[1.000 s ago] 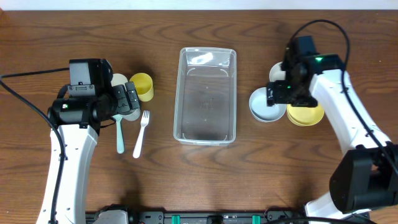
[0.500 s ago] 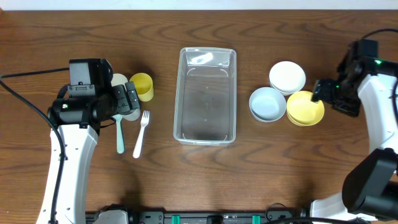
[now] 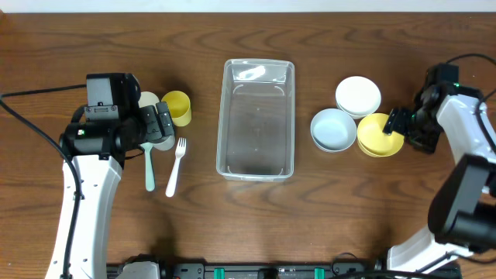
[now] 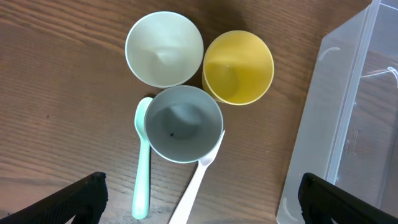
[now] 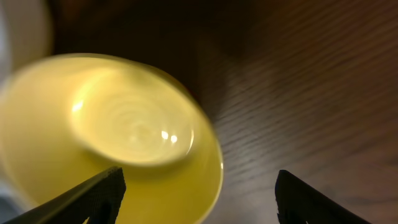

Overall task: Pack container
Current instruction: 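Move the right gripper over the yellow bowl and grasp its rim, then lift the yellow bowl and lower it into the clear container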

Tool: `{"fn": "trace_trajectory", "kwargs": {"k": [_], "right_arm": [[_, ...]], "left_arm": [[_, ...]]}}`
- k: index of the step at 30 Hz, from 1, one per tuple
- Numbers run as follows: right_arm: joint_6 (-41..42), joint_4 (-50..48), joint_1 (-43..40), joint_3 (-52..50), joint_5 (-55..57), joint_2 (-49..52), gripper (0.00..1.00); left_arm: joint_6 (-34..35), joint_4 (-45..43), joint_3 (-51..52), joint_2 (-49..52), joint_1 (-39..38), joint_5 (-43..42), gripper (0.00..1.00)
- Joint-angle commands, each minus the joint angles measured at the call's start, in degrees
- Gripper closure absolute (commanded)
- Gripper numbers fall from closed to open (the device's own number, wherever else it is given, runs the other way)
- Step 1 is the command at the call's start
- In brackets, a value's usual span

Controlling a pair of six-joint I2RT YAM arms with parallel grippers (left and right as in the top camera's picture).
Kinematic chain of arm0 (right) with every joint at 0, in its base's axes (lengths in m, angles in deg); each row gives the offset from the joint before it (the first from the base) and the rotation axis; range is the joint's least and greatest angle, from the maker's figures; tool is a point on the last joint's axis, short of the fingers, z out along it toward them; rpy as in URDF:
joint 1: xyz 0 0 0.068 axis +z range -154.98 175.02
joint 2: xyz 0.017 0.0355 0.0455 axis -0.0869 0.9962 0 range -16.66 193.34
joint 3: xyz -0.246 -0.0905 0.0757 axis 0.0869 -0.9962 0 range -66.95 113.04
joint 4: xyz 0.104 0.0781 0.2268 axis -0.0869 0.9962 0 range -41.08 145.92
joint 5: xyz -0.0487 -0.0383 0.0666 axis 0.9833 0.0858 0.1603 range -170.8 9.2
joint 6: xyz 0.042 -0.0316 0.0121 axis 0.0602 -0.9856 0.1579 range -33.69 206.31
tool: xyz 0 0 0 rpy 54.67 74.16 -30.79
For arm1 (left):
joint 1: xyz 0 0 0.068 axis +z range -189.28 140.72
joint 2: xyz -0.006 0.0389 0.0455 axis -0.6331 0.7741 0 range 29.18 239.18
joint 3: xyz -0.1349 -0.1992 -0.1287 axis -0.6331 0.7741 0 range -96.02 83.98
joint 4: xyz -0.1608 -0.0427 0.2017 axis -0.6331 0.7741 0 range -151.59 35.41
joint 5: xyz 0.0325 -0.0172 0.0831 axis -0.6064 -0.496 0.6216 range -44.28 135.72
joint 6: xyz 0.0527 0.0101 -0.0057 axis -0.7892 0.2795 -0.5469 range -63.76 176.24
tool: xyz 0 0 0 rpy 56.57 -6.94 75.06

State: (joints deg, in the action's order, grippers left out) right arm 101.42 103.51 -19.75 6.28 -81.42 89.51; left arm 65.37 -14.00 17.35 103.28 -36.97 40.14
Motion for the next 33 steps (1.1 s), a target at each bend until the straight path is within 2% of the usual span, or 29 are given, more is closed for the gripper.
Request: {"fn": "trace_trajectory", "kwargs": {"k": [1, 8, 11, 15, 17, 23, 29, 33], "right_arm": [[2.03, -0.44, -0.94, -0.26, -0.68, 2.64, 0.31], [2.03, -2.08, -0.94, -0.26, -0.87, 3.98, 0.48], [2.01, -2.29, -0.94, -0.17, -0.70, 3.87, 0.62], [2.03, -1.84, -0.94, -0.15, 0.57, 3.74, 0.90], [2.03, -1.18, -0.94, -0.15, 2.16, 3.52, 0.97], [2.95, 0.11, -0.92, -0.15, 5.18, -0.50, 0.98], [3.76, 0.74, 0.00, 0.63, 3.98, -13.84, 0.99], [3.21, 0.72, 3.54, 2.38, 0.24, -23.58, 0.99]], "left_arm": [[-0.52, 0.17, -0.72, 0.11, 0.26, 0.72, 0.02], [-0.52, 0.15, -0.72, 0.11, 0.26, 0.72, 0.02], [-0.52, 0.15, -0.72, 0.11, 0.26, 0.72, 0.02], [-0.52, 0.15, -0.72, 0.11, 0.26, 0.72, 0.02], [-0.52, 0.15, -0.72, 0.11, 0.26, 0.72, 0.02], [-0.52, 0.15, -0.72, 0.11, 0.26, 0.72, 0.02], [-0.52, 0.15, -0.72, 0.11, 0.26, 0.72, 0.02], [-0.52, 0.15, -0.72, 0.11, 0.26, 0.72, 0.02]]}}
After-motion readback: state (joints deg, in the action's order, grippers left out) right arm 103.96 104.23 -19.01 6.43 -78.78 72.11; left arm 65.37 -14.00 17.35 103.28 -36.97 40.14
